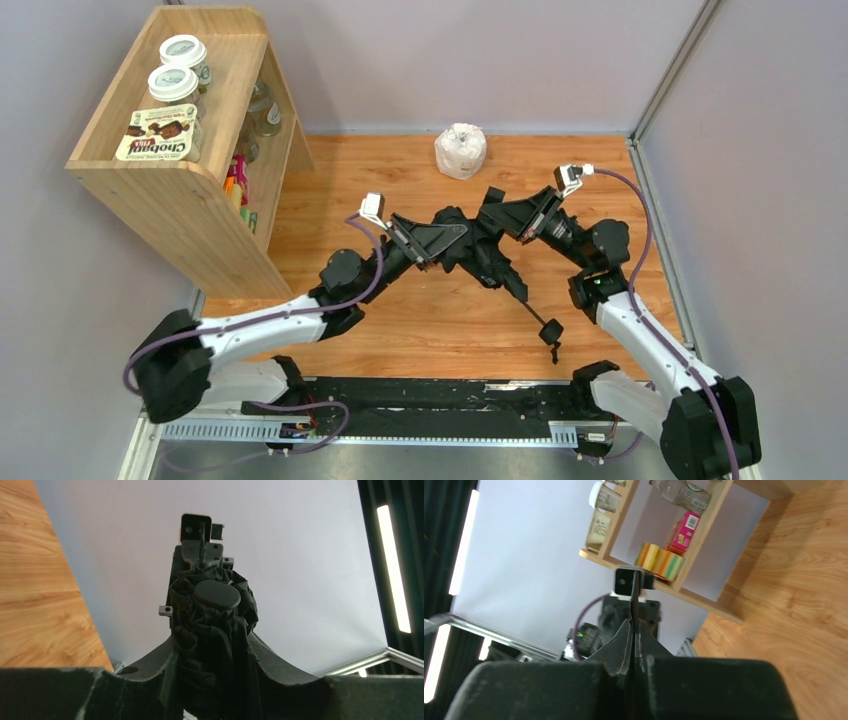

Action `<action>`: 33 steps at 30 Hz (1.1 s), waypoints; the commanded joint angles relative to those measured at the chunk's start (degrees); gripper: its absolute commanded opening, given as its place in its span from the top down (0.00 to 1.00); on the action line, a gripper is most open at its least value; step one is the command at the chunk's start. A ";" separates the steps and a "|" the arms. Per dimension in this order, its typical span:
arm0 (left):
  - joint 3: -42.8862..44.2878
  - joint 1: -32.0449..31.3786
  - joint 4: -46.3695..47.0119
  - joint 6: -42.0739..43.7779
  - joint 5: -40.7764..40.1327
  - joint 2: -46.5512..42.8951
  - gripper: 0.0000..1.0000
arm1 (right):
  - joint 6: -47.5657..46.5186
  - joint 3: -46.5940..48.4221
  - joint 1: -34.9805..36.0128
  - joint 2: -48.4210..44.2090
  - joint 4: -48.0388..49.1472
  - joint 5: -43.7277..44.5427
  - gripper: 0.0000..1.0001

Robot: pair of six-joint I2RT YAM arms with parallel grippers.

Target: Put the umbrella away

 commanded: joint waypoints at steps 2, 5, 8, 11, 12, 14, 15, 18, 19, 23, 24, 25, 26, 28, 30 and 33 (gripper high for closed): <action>-3.43 -1.03 -19.63 1.95 -5.44 -14.03 1.00 | -14.09 -1.31 1.88 -6.95 -3.08 4.90 1.00; -6.17 -1.03 -20.85 0.02 -6.33 -15.53 1.00 | -8.38 -3.69 2.06 -6.16 5.11 5.16 1.00; -8.80 -1.03 -23.15 -1.56 -7.46 -16.76 1.00 | 0.48 -4.75 2.76 -3.71 15.39 4.80 1.00; -8.38 -1.03 -31.22 -0.53 -10.80 -19.91 1.00 | 8.84 -5.18 3.55 -0.98 23.32 4.18 1.00; -7.59 -1.12 -35.59 -0.43 -11.42 -20.97 1.00 | 10.78 -5.19 3.81 0.25 25.68 3.41 1.00; -7.23 -1.03 -38.60 -0.51 -13.53 -21.77 1.00 | 16.66 -5.80 4.34 2.88 32.78 1.99 1.00; -7.05 -1.03 -40.62 -1.03 -15.10 -22.03 1.00 | 18.51 -6.07 4.34 4.11 35.00 0.95 1.00; -4.95 -1.03 -51.67 -3.40 -18.01 -22.30 1.00 | 22.30 -7.39 5.22 7.28 38.17 -1.68 1.00; -4.33 -1.12 -53.37 -4.28 -18.28 -22.13 1.00 | 23.18 -8.34 6.09 7.99 39.23 -1.44 1.00; -3.19 -1.12 -61.90 -5.17 -20.91 -20.98 1.00 | 17.15 -10.63 7.24 7.12 33.99 -4.59 1.00; -3.27 -1.03 -63.82 -5.00 -21.87 -20.72 1.00 | 14.78 -10.99 7.85 6.77 31.09 -4.86 1.00; -3.27 -1.03 -65.58 -4.91 -22.41 -20.63 1.00 | 13.19 -11.08 8.03 6.94 30.02 -5.65 1.00; -3.36 -1.12 -66.30 -5.25 -23.63 -20.54 1.00 | 11.78 -11.34 8.21 7.20 29.75 -6.18 1.00; -3.98 -1.03 -68.40 -5.52 -25.30 -20.46 1.00 | 11.41 -11.87 8.21 8.60 32.45 -6.35 1.00; -4.94 -1.03 -69.20 -7.10 -26.10 -19.76 1.00 | 12.64 -12.13 8.91 11.67 36.74 -6.00 1.00; -4.95 -1.03 -72.45 -10.18 -26.45 -17.74 1.00 | 14.93 -13.19 11.54 18.25 42.82 -4.95 1.00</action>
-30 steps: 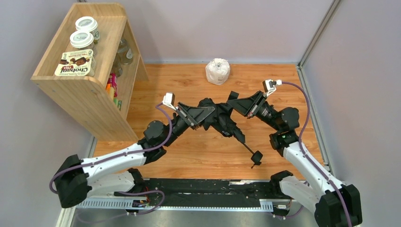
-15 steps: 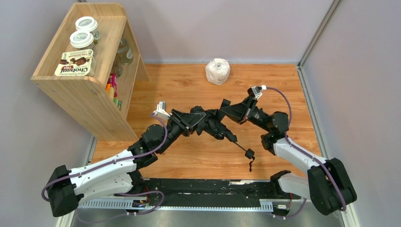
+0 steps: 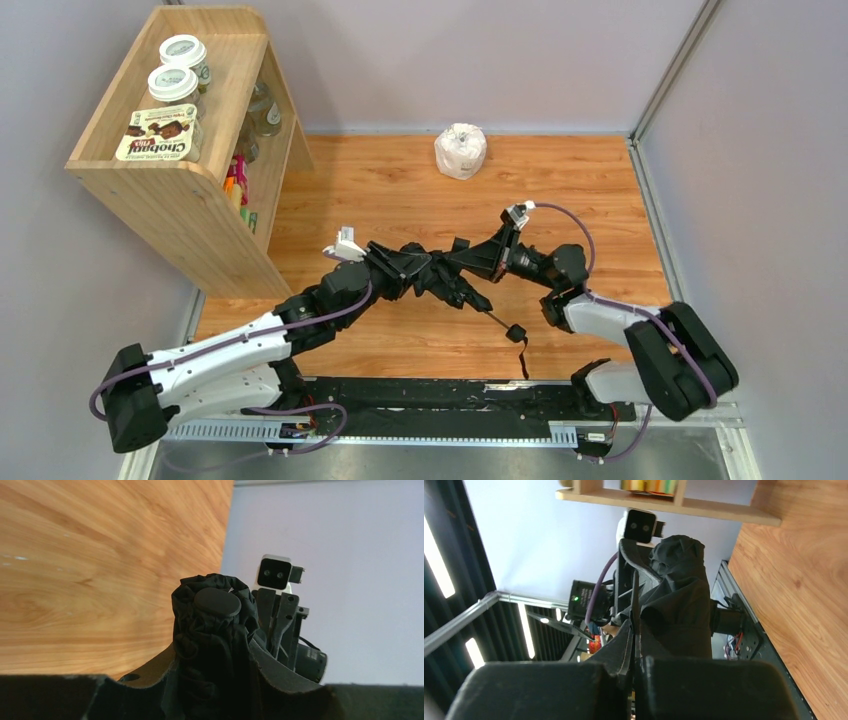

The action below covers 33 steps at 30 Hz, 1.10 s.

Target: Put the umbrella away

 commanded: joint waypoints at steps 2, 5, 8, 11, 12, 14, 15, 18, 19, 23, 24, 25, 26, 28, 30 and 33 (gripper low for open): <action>-1.20 0.63 -22.01 -4.02 -9.32 4.02 1.00 | 1.89 -0.56 4.40 8.01 19.87 2.91 1.00; 0.02 0.63 -26.13 -4.63 -10.99 5.16 1.00 | -2.06 -1.35 4.77 6.80 16.56 3.69 1.00; -0.67 1.24 -28.35 -6.12 -12.50 6.31 1.00 | -7.24 -0.91 4.94 4.25 9.44 3.69 1.00; -2.17 2.65 -26.59 -5.60 -12.84 8.05 1.00 | -10.95 -1.26 4.94 4.32 6.51 4.48 1.00; -2.34 3.00 -26.33 -6.04 -12.06 8.85 1.00 | -11.56 -1.26 4.94 5.11 7.56 4.40 1.00; -3.13 3.53 -24.66 -6.21 -11.26 10.61 1.00 | -13.06 -1.70 4.94 7.31 8.19 4.92 1.00; -3.74 3.71 -24.05 -6.39 -11.26 11.75 1.00 | -14.11 -1.70 5.03 8.80 9.23 4.49 1.00; -6.28 4.41 -21.77 -7.10 -10.65 13.42 1.00 | -17.18 -2.84 5.11 12.14 12.13 5.45 1.00; -7.26 4.76 -19.76 -7.18 -10.12 13.86 1.00 | -17.89 -3.37 5.20 13.28 11.71 6.32 1.00; -7.79 5.03 -19.91 -6.83 -10.91 16.32 1.00 | -17.02 -4.33 5.64 19.26 19.24 6.42 1.00; -7.79 5.03 -19.91 -6.66 -11.08 16.76 1.00 | -16.84 -4.86 5.64 19.44 19.70 6.94 1.00; -7.79 5.03 -20.52 -6.74 -11.43 17.64 1.00 | -17.19 -5.04 5.73 19.36 19.44 6.86 1.00; -8.06 5.03 -20.53 -6.83 -11.70 17.99 1.00 | -18.06 -5.04 5.90 19.01 18.74 6.42 1.00; -8.32 5.03 -19.75 -7.44 -11.79 19.75 1.00 | -18.95 -4.96 6.69 18.92 17.59 5.98 1.00; -7.97 5.03 -19.21 -7.71 -11.17 23.34 1.00 | -19.65 -5.56 7.49 18.66 18.30 6.68 1.00; -8.06 5.11 -18.43 -9.12 -10.12 26.08 1.00 | -22.11 -5.22 8.19 18.56 15.84 6.07 1.00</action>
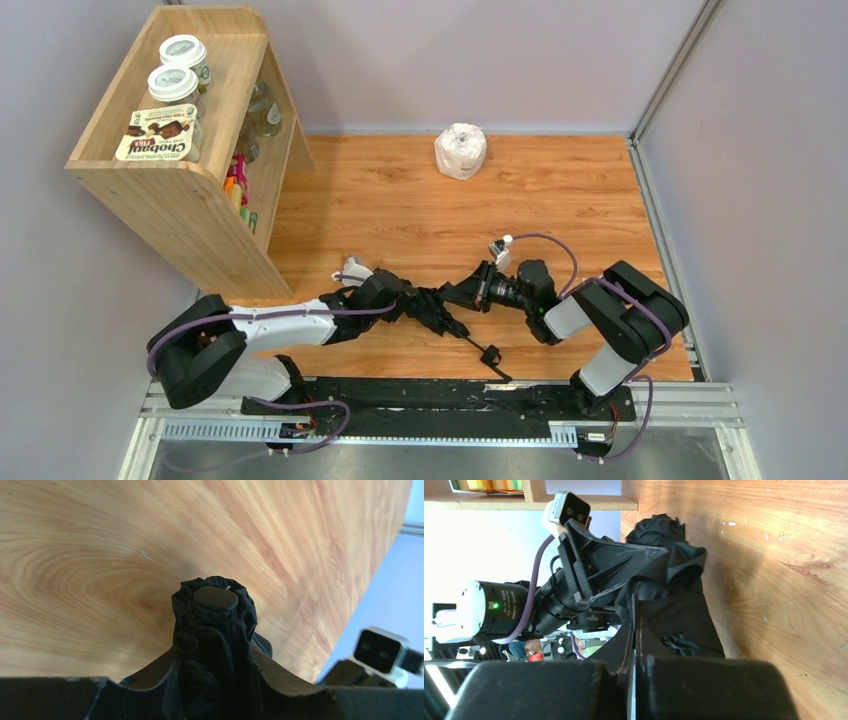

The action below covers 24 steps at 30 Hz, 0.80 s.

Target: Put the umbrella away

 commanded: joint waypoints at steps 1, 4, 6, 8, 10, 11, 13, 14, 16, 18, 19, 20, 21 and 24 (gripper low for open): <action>-2.92 1.33 -12.74 -1.86 -8.20 6.10 1.00 | -2.16 1.01 1.22 -1.61 18.76 -2.85 1.00; -2.31 1.33 -12.99 -1.25 -8.37 6.81 1.00 | -5.13 1.45 1.92 -0.90 17.48 -3.47 1.00; -2.57 1.33 -12.38 -0.81 -8.37 6.38 1.00 | -10.31 2.59 2.80 -2.04 11.08 -3.12 1.00; -2.57 1.42 -12.29 -0.63 -8.54 6.20 1.00 | -13.92 3.91 3.50 -1.87 7.01 -2.59 1.00; -2.49 1.33 -11.94 -0.02 -8.55 6.29 1.00 | -14.55 5.40 3.51 -0.99 4.89 -2.06 1.00; -2.40 1.33 -11.94 0.07 -8.37 6.37 1.00 | -14.99 6.10 3.59 -0.73 3.58 -2.15 1.00; -2.57 1.33 -11.42 0.42 -8.19 6.55 1.00 | -18.31 7.34 3.77 -1.51 -1.85 -1.71 1.00; -2.66 1.33 -10.80 0.68 -8.02 6.72 1.00 | -20.77 7.17 3.77 -2.21 -4.41 -1.28 1.00; -2.83 1.33 -10.01 1.74 -8.10 6.90 1.00 | -21.33 6.99 3.77 -2.65 -4.70 -2.15 1.00; -2.75 1.33 -9.83 2.27 -8.19 7.25 1.00 | -22.28 6.81 4.03 -2.92 -6.27 -1.89 1.00; -2.75 1.33 -9.83 2.70 -8.11 7.25 1.00 | -22.55 6.47 4.21 -2.66 -6.54 -1.63 1.00; -3.01 1.33 -9.22 2.80 -8.02 7.34 1.00 | -22.73 6.20 4.21 -2.31 -6.46 -1.62 1.00; -3.27 1.33 -8.26 3.23 -7.84 7.34 1.00 | -22.73 6.03 4.38 -1.78 -5.67 -1.88 1.00; -3.89 1.42 -7.72 3.41 -7.40 7.78 1.00 | -25.44 5.67 5.43 -2.65 -9.51 -0.75 1.00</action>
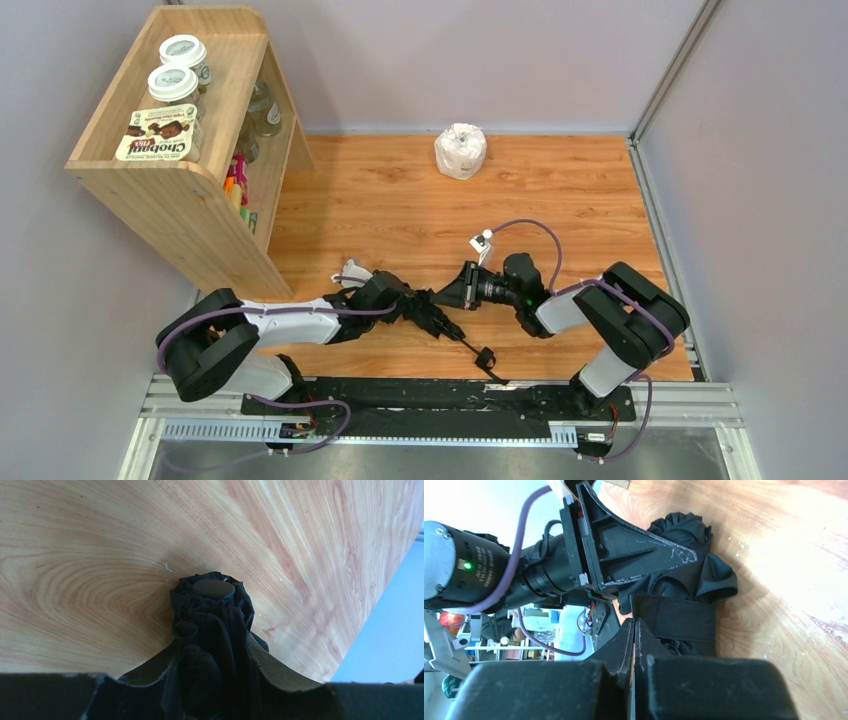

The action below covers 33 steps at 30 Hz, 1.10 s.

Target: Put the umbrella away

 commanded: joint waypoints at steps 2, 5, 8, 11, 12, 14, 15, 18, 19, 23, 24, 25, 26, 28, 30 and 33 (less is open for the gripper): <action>-3.39 0.74 -9.23 4.68 -6.66 2.77 1.00 | -6.81 0.32 1.77 -3.14 -3.43 0.87 1.00; -3.48 0.83 -8.87 5.47 -6.40 2.51 1.00 | -10.49 1.54 2.73 -4.72 -8.87 1.75 1.00; -3.48 1.18 -8.61 6.35 -6.05 2.25 1.00 | -13.58 2.86 4.05 -6.13 -13.80 3.33 1.00; -3.56 1.53 -8.79 6.88 -6.04 1.55 1.00 | -17.08 4.35 5.10 -7.80 -19.24 5.08 1.00; -3.48 1.62 -8.79 7.31 -6.04 1.46 1.00 | -18.75 5.32 5.63 -8.24 -22.31 5.88 1.00; -3.21 1.62 -8.87 7.93 -6.04 1.37 1.00 | -21.22 6.90 6.69 -8.60 -26.02 8.07 1.00; -3.04 1.71 -8.96 8.02 -6.13 1.46 1.00 | -22.36 7.60 7.30 -8.51 -28.20 9.30 1.00; -3.04 1.62 -8.87 8.37 -5.95 1.46 1.00 | -25.00 9.10 9.06 -7.89 -33.30 12.38 1.00; -3.04 1.62 -8.87 8.55 -5.87 1.46 1.00 | -26.05 9.89 9.67 -7.63 -35.15 13.95 1.00; -2.95 1.80 -8.96 9.34 -5.60 1.02 1.00 | -28.78 11.74 11.70 -7.63 -42.27 19.59 1.00; -2.78 1.97 -9.14 9.51 -5.86 0.76 1.00 | -29.66 12.18 12.31 -7.63 -43.68 20.99 1.00; -2.77 1.89 -9.49 9.78 -5.87 0.49 1.00 | -31.06 13.40 13.45 -7.54 -47.09 23.35 1.00; -2.77 1.89 -9.58 9.95 -6.13 0.23 1.00 | -32.29 14.72 15.11 -7.28 -50.26 26.33 1.00; -2.51 1.89 -9.58 10.66 -6.22 0.05 1.00 | -33.18 16.83 16.97 -6.23 -54.48 30.47 1.00; -1.99 2.06 -10.36 11.10 -6.22 -0.04 1.00 | -34.41 18.85 19.25 -4.91 -59.22 35.91 1.00; -1.81 1.98 -10.63 11.80 -6.39 -0.56 1.00 | -34.77 23.07 23.64 -1.05 -66.26 44.09 1.00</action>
